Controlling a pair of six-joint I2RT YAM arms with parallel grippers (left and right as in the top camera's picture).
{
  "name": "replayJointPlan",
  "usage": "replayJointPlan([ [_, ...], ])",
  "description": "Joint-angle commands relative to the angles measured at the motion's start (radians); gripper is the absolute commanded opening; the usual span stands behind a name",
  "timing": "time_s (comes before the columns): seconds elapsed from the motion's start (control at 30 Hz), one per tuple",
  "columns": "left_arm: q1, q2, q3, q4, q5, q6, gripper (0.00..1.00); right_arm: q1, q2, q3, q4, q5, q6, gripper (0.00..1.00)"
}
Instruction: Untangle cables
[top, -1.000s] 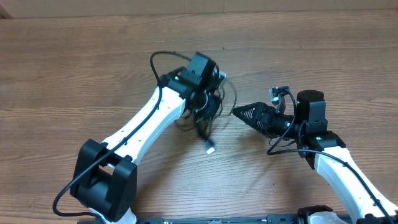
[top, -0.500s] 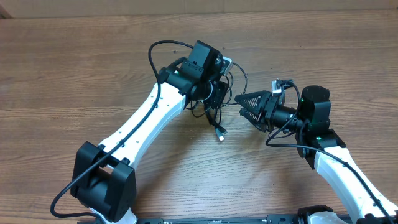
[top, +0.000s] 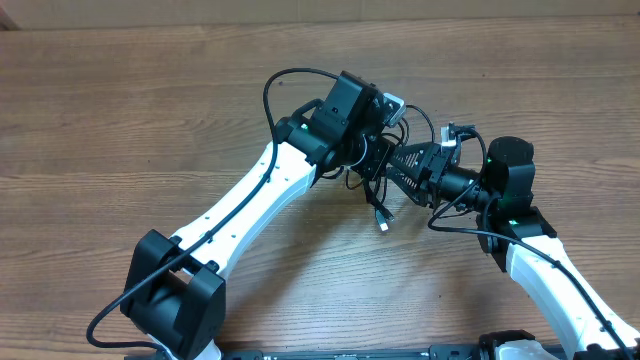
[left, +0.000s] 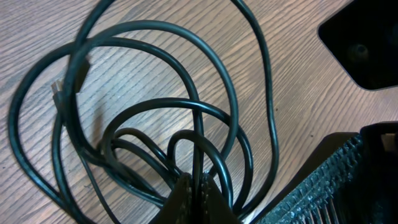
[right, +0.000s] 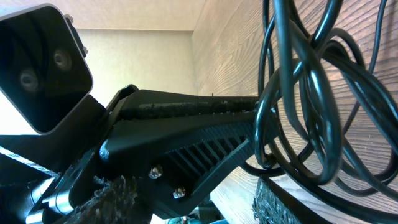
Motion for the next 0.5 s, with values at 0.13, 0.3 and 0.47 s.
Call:
replayJointPlan([
  [0.13,-0.016,0.001,0.030,0.020,0.138,-0.006,0.04,0.006,-0.002,0.016,0.002,0.079,0.003,0.60],
  [0.3,0.000,0.001,0.038,0.039,0.230,-0.009,0.04,0.006,-0.002,0.016,0.001,0.102,0.003,0.60],
  [0.47,0.027,0.001,0.039,0.061,0.351,-0.065,0.04,0.006,-0.002,0.016,0.001,0.132,-0.015,0.55],
])
